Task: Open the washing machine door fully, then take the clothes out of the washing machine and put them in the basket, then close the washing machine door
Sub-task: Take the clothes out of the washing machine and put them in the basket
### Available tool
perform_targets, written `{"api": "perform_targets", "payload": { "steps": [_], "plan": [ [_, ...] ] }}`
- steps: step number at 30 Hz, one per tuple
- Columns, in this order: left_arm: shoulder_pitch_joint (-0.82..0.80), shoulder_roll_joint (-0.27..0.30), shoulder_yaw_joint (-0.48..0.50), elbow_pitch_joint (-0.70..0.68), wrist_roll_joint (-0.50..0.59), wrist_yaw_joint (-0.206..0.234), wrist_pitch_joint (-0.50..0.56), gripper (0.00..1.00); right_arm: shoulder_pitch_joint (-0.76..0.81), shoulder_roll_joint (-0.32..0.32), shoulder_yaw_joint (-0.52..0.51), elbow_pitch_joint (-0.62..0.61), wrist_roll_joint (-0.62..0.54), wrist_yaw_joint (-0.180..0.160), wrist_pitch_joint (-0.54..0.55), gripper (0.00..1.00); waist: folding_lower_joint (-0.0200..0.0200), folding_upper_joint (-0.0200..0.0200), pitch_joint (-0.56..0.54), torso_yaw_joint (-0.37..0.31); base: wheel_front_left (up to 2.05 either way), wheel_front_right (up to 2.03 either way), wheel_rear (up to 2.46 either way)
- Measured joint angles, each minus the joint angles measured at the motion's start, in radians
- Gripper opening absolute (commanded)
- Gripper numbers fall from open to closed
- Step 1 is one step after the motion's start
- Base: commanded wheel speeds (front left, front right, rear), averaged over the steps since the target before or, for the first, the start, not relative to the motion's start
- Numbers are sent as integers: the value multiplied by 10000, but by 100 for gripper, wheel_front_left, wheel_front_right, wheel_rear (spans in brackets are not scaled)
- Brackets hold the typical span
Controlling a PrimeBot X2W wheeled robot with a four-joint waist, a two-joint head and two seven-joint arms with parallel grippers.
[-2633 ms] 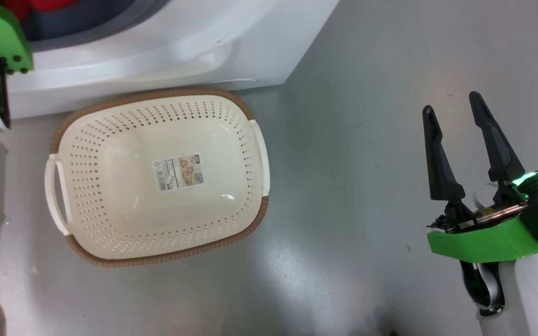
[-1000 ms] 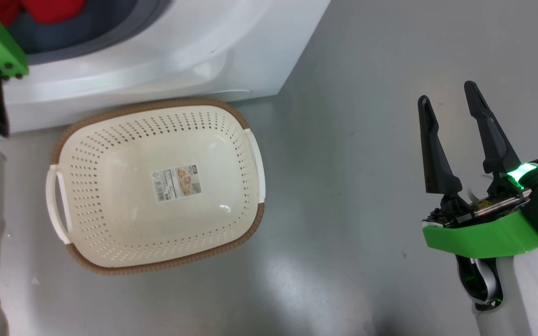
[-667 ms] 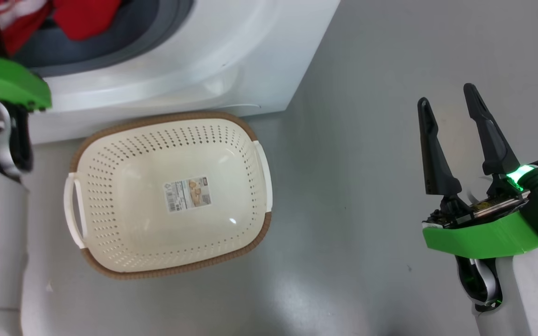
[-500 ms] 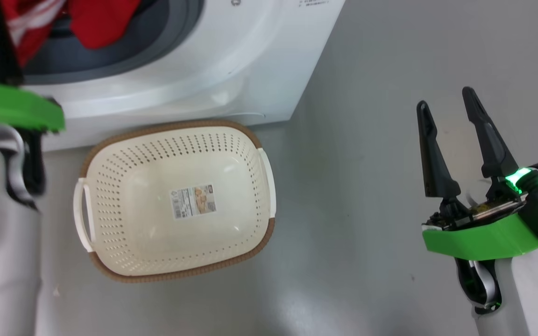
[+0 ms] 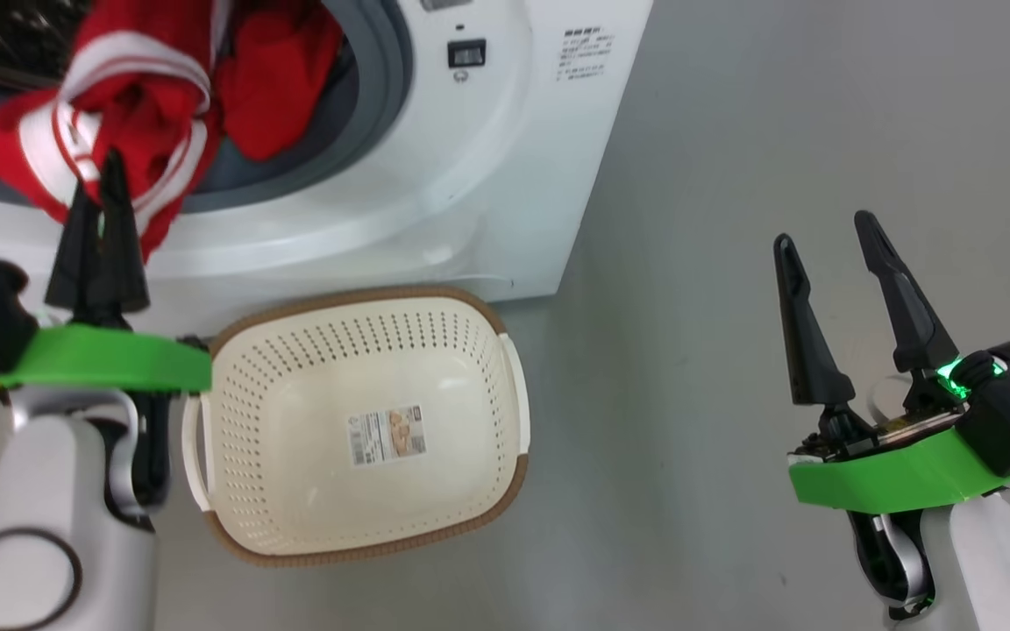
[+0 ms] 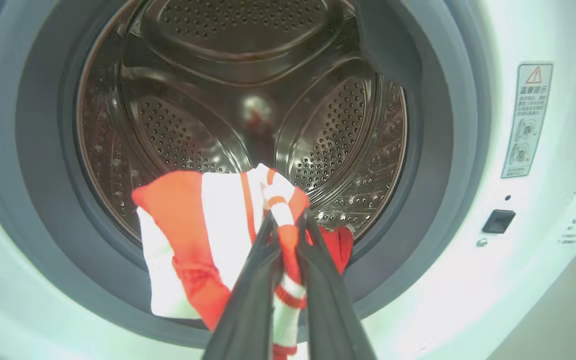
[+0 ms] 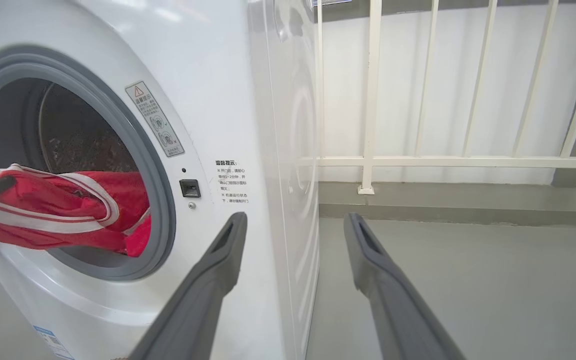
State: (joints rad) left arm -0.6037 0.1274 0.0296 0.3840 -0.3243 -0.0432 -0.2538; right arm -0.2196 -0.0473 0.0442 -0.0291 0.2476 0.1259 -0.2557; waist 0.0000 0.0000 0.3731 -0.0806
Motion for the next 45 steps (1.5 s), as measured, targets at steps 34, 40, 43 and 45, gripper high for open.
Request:
{"api": "perform_targets", "payload": {
  "steps": [34,40,43,45],
  "plan": [
    [4189,-497,-552,-4305,79,491,552,0,837,8,-272,228,61,0,2,100,0,0,-1726,-51,0,0,0],
    [4417,-512,-792,-5135,268,777,869,0,837,8,-320,222,59,0,2,100,0,1,-1643,-7,0,0,0],
    [4431,-502,-836,-5288,451,909,953,0,836,8,-311,219,59,0,2,100,0,0,-1569,-11,0,0,0],
    [4455,-504,-863,-5315,493,999,1001,0,836,8,-313,211,59,0,2,100,0,0,-1511,-20,0,0,0]
  ]
}}
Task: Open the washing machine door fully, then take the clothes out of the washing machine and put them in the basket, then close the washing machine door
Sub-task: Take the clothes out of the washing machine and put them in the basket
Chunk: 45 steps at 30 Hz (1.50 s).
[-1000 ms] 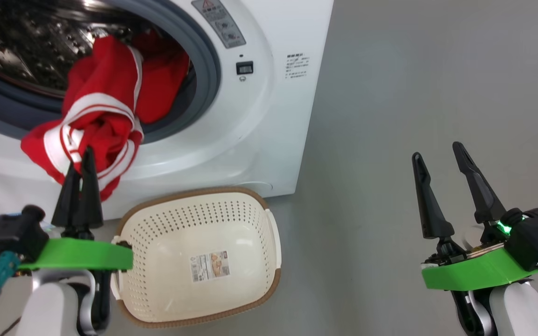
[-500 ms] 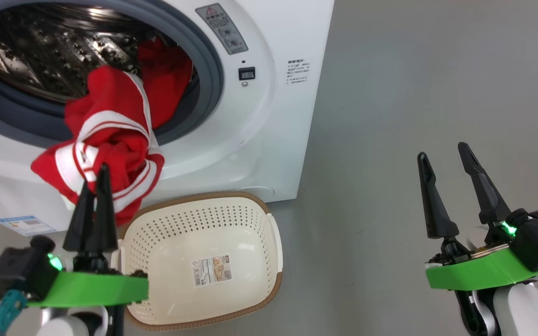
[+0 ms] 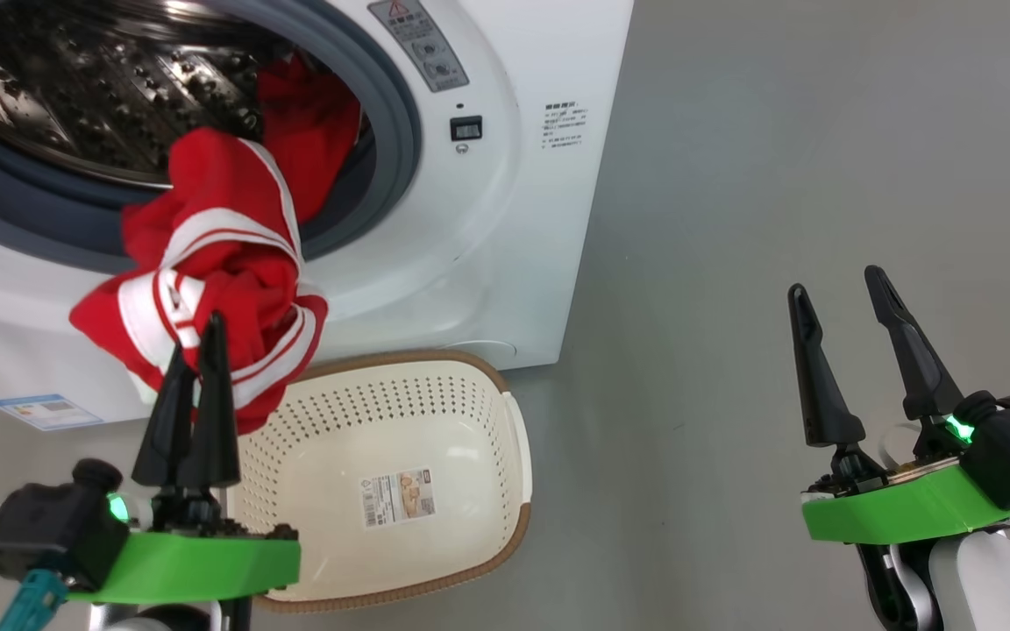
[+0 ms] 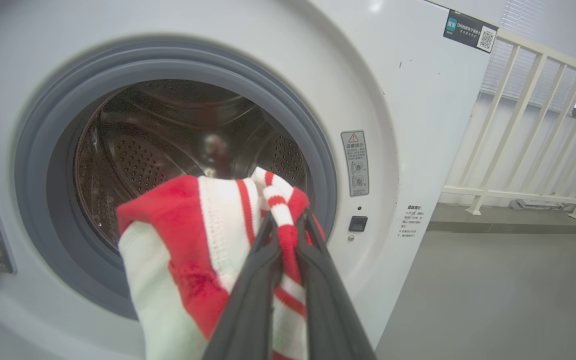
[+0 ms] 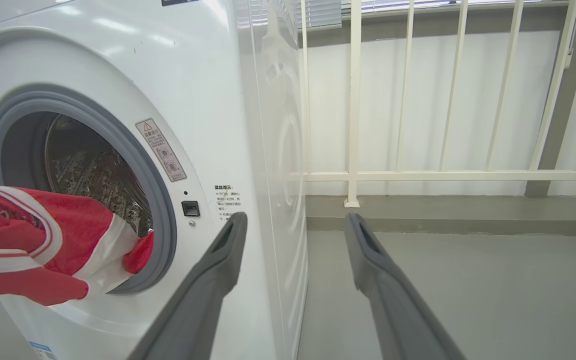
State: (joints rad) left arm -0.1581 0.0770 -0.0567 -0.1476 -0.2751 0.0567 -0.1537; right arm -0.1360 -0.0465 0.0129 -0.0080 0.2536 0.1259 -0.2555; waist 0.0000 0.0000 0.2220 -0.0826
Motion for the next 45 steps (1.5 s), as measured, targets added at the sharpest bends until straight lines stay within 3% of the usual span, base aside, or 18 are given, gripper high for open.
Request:
{"api": "perform_targets", "payload": {
  "steps": [10,30,45],
  "plan": [
    [152,-96,-207,1198,-468,82,128,0,-12,0,4,-50,0,0,0,100,0,0,338,-91,0,0,0],
    [-2474,-314,-938,6882,-978,-594,-746,0,-663,-2,324,-238,-15,0,0,100,0,0,1682,10,0,0,0],
    [-4334,-422,-872,10220,-1327,-1022,-959,0,-1272,-10,523,-332,-13,0,0,100,0,0,2931,-240,0,0,0]
  ]
}}
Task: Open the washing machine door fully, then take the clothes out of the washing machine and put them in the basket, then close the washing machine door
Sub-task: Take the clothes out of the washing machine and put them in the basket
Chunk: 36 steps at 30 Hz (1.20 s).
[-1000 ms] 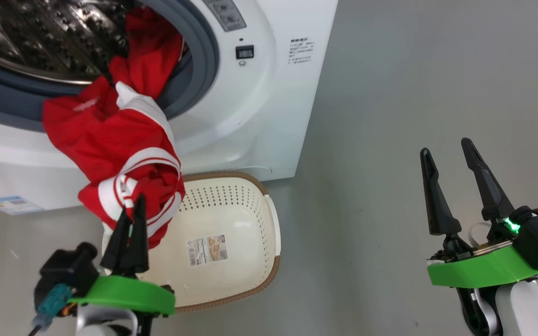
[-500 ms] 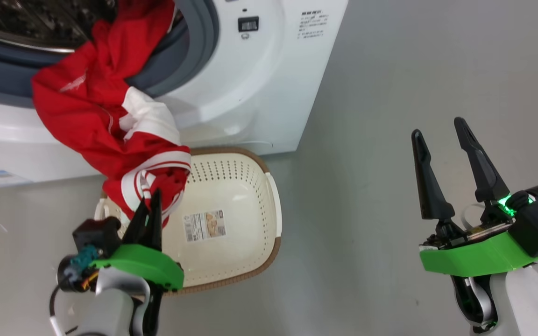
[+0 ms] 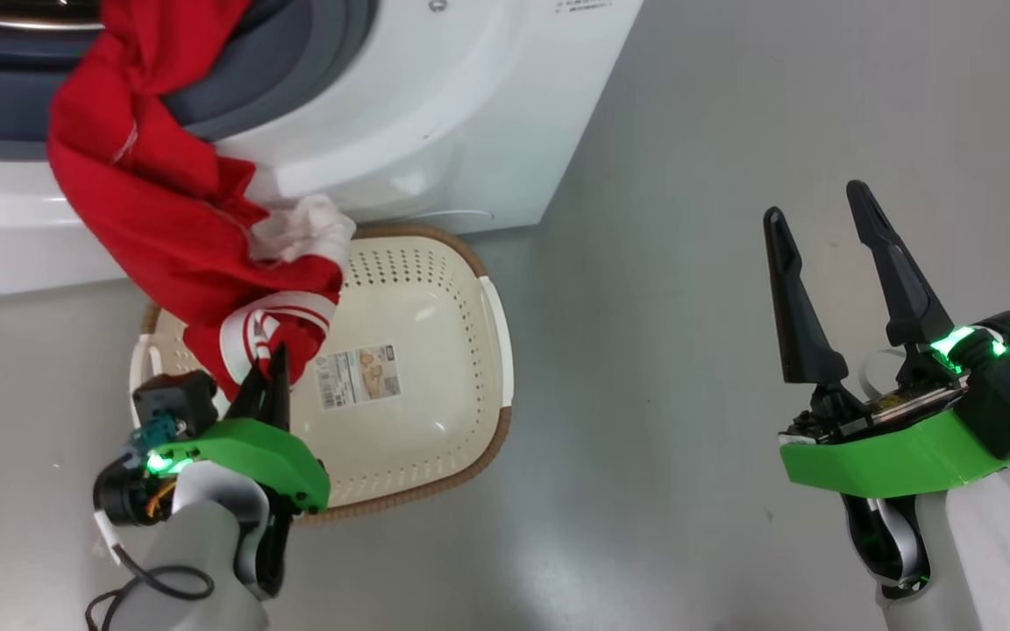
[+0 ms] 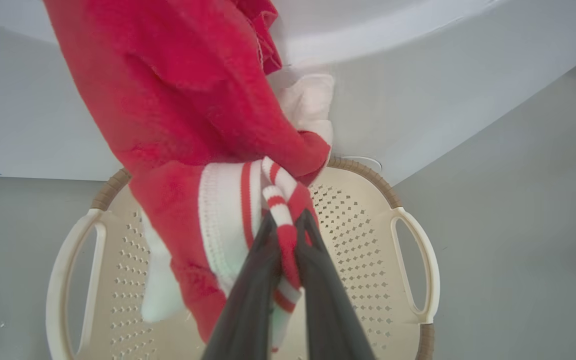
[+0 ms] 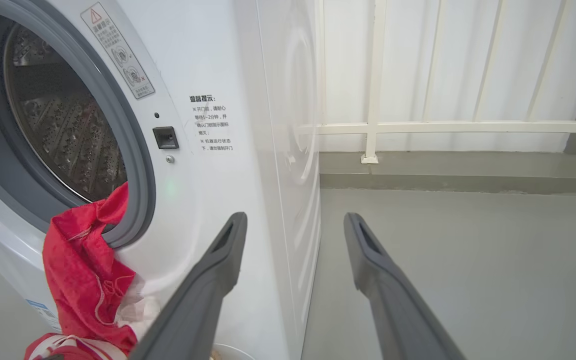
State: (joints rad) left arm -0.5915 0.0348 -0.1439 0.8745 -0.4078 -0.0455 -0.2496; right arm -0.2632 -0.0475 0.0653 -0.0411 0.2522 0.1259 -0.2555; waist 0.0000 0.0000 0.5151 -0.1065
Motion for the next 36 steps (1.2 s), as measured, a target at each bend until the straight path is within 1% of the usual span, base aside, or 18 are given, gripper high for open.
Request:
{"api": "perform_targets", "payload": {
  "steps": [3,9,14,24,25,26,27,28,29,36],
  "plan": [
    [-176,-6,56,276,-33,-31,0,0,-54,0,17,-23,0,0,-2,100,0,0,141,-67,0,0,0],
    [-680,-19,92,1283,-104,-178,0,0,-211,0,23,-69,13,0,0,100,-1,0,563,-245,0,0,0],
    [-1050,-33,125,1964,-433,-263,2,0,-354,0,17,-111,13,0,-2,100,0,0,876,-338,0,0,0],
    [-1547,-35,286,2564,-314,-268,0,0,-484,0,33,-153,13,0,-2,100,0,0,1262,-398,0,0,0],
    [-1584,-35,290,2604,-288,-268,0,3,-484,0,33,-153,13,0,-2,100,0,0,1283,-402,0,0,0],
    [-1617,-35,295,2640,-257,-268,0,33,-485,0,33,-153,13,0,-2,100,0,0,1300,-403,0,0,0],
    [-1651,-35,313,2673,-240,-270,0,51,-486,0,33,-153,13,0,-2,100,0,0,1315,-403,0,0,0],
    [-1685,-31,318,2683,-224,-270,0,92,-488,0,31,-151,13,0,-2,100,0,0,1326,-402,0,0,0],
    [-1712,-31,336,2685,-211,-270,0,100,-492,0,31,-148,13,0,-2,100,0,0,1331,-397,0,0,0],
    [-1778,-33,548,2368,-190,-276,0,100,-593,0,12,-46,13,0,-2,100,0,0,1251,-302,0,0,0]
  ]
}}
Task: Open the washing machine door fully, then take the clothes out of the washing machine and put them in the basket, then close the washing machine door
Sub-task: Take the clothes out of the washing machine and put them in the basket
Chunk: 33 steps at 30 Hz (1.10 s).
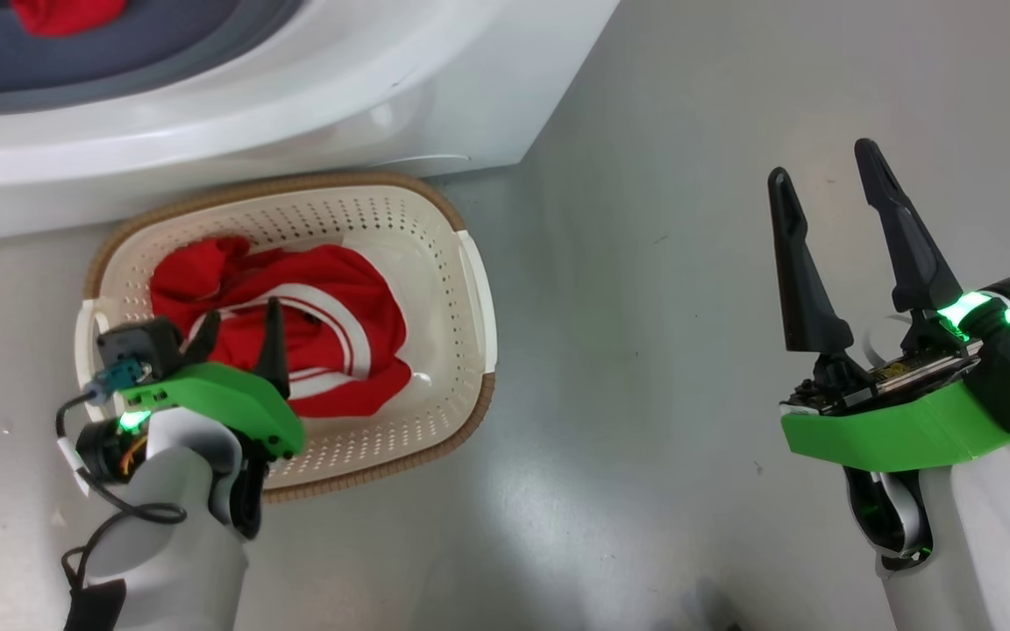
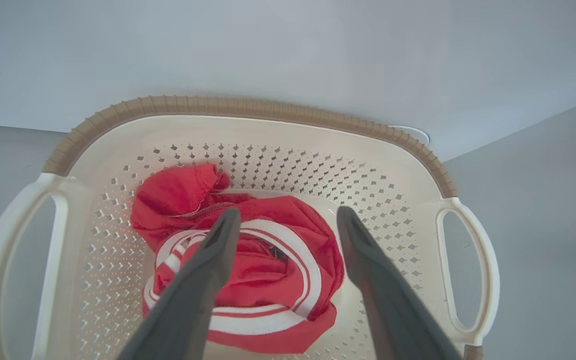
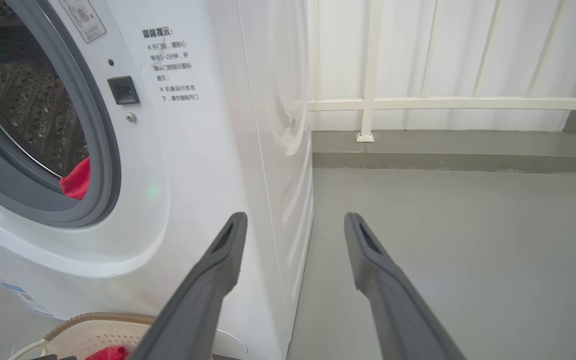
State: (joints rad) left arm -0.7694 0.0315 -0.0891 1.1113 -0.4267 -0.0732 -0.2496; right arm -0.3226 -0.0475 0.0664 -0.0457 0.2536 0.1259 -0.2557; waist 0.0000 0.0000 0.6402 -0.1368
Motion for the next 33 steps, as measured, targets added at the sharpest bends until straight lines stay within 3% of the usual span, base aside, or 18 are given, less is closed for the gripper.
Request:
{"api": "perform_targets", "payload": {
  "steps": [16,28,33],
  "plan": [
    [1319,-8,-58,-3526,121,-151,-2,100,46,-4,-128,502,-77,0,0,100,0,0,-1155,276,0,0,0],
    [2526,-2,-159,-6000,167,301,-2,100,596,-6,-362,729,-174,0,0,100,0,0,-2427,503,0,0,0],
    [3290,0,-161,-6928,146,301,-19,100,886,-4,-464,886,-178,0,0,100,0,0,-3013,540,0,0,0]
  ]
}}
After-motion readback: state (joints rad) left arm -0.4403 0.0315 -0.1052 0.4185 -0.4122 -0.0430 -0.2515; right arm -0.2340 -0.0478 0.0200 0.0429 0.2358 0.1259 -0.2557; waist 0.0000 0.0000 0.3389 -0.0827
